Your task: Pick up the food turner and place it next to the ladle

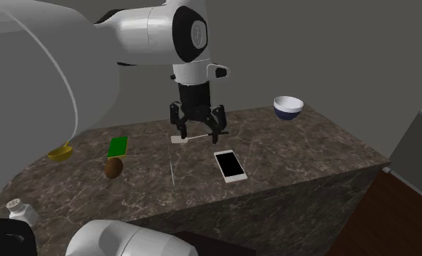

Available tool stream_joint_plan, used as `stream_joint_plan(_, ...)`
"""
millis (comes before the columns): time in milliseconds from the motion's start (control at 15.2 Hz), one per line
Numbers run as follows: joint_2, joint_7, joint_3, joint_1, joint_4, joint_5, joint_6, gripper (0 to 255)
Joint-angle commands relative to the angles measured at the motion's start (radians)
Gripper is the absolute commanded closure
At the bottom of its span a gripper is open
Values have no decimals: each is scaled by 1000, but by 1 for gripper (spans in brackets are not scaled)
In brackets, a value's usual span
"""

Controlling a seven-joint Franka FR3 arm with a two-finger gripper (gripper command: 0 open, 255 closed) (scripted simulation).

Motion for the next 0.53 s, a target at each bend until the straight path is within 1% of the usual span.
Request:
stream_joint_plan(0, 0, 0, 0, 0, 0, 0, 0, 0)
stream_joint_plan(462, 159, 277, 113, -18, -22, 91, 198, 0)
